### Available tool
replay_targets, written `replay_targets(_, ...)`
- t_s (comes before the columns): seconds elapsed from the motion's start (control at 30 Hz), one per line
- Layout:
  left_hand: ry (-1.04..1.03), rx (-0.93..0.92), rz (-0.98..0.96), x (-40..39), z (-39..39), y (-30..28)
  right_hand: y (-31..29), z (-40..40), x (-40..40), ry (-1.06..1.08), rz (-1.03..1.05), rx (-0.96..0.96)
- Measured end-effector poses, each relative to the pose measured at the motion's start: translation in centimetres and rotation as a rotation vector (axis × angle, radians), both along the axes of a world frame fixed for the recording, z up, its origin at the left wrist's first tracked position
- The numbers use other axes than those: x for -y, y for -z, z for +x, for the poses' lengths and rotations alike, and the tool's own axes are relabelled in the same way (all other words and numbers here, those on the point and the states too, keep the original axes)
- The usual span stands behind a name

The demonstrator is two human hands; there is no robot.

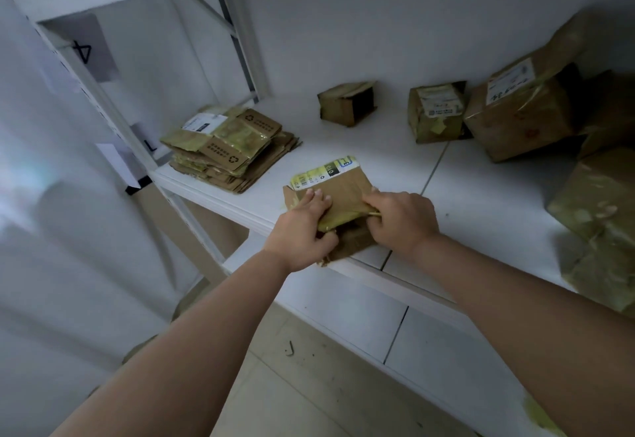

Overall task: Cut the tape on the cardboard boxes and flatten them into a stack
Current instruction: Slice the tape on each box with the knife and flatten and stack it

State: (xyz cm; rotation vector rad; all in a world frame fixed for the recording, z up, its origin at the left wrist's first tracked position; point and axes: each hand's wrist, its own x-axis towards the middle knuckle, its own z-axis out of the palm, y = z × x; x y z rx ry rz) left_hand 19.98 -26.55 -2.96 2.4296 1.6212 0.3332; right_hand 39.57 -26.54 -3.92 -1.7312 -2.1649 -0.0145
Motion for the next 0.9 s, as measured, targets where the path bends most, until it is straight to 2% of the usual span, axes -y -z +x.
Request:
replay_targets(0.13,-0.079,0.201,-0.078,-0.6,-0.6,-1.1,-1.1,1.2,-0.8,0.069,-0.102,-0.272)
replay_targets(0.23,-0.167,0.303,-0.004,-1.7,-0.7,-1.5,-1.7,0.8,-1.7,0.137,-0.055,-0.44)
replay_targets(0.33,-0.187,0.236,0.11,-1.9,-0.2,-0.6,-1.2,-0.1,-1.6,0.144,0.045,-0.367)
replay_targets(0.47,-0.205,0.299,0.19,-0.7,0.4,1.3,0.9,-0.5,-0.5,0.078,-0.001,-0.251)
replay_targets(0.63,-0.229,0.237,0.233,-0.6,0.3,2.9,2.9,-2.6,-0.1,0.144,0.005,-0.36)
replay_targets(0.8,-0.43,0.37,0.269,-0.7,1.1,3.3,2.9,-5.1,-0.7,0.266,0.012,-0.414)
replay_targets(0.9,-0.473,0.383,0.285,-0.9,1.2,3.3,2.9,-5.7,-1.0,0.288,0.01,-0.411)
